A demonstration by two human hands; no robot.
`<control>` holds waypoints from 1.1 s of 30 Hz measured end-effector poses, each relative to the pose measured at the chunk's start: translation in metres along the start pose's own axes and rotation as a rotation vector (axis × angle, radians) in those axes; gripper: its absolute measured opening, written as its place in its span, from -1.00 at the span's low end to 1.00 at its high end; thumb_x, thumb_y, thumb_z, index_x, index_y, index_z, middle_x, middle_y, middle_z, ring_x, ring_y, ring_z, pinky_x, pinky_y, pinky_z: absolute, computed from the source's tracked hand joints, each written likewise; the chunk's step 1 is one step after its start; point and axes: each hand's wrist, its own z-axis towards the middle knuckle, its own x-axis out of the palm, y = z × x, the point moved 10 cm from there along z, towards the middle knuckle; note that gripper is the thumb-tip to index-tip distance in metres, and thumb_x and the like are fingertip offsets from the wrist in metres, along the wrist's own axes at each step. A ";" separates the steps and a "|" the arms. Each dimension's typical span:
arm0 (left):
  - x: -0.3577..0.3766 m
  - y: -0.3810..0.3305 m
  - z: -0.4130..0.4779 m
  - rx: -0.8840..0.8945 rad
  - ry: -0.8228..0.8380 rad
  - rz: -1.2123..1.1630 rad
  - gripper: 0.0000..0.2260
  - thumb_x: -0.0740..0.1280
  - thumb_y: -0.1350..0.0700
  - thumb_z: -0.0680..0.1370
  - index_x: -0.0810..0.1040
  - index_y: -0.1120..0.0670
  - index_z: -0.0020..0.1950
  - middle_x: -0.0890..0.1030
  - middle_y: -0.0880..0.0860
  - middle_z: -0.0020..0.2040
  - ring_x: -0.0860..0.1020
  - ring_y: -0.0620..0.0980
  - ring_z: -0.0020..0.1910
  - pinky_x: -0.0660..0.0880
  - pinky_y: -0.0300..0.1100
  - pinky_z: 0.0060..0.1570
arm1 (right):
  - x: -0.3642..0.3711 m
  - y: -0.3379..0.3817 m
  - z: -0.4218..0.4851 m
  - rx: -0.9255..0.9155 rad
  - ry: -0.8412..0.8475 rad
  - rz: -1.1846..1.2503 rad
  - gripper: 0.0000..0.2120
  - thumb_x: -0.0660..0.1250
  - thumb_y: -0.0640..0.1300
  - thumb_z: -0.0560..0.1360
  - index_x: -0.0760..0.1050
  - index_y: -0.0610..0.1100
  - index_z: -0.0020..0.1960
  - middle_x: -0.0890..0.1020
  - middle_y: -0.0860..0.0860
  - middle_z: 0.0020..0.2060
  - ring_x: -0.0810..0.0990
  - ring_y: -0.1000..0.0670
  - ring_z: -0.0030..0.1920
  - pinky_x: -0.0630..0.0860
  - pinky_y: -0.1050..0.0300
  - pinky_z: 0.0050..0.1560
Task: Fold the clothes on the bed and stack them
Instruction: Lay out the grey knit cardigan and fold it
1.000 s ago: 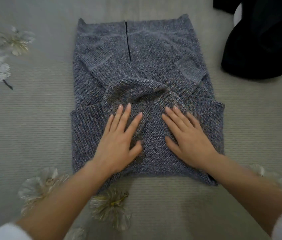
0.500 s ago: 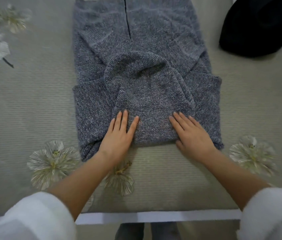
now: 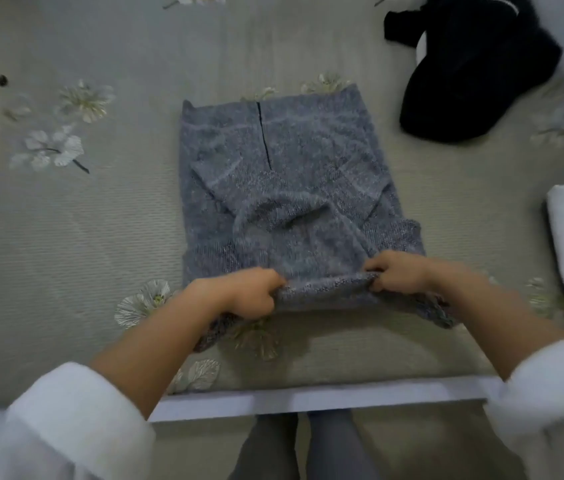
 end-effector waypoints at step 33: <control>-0.189 0.129 0.041 -0.258 -0.546 -0.035 -0.65 0.41 -0.15 0.46 0.56 -0.02 0.16 0.59 0.02 0.05 0.54 0.04 0.05 0.38 -0.15 -0.14 | -0.170 0.030 0.105 -0.030 -0.582 -0.543 -0.79 0.07 0.00 0.64 0.39 -0.06 0.15 0.55 -0.01 0.14 0.48 -0.06 0.21 0.24 -0.14 0.30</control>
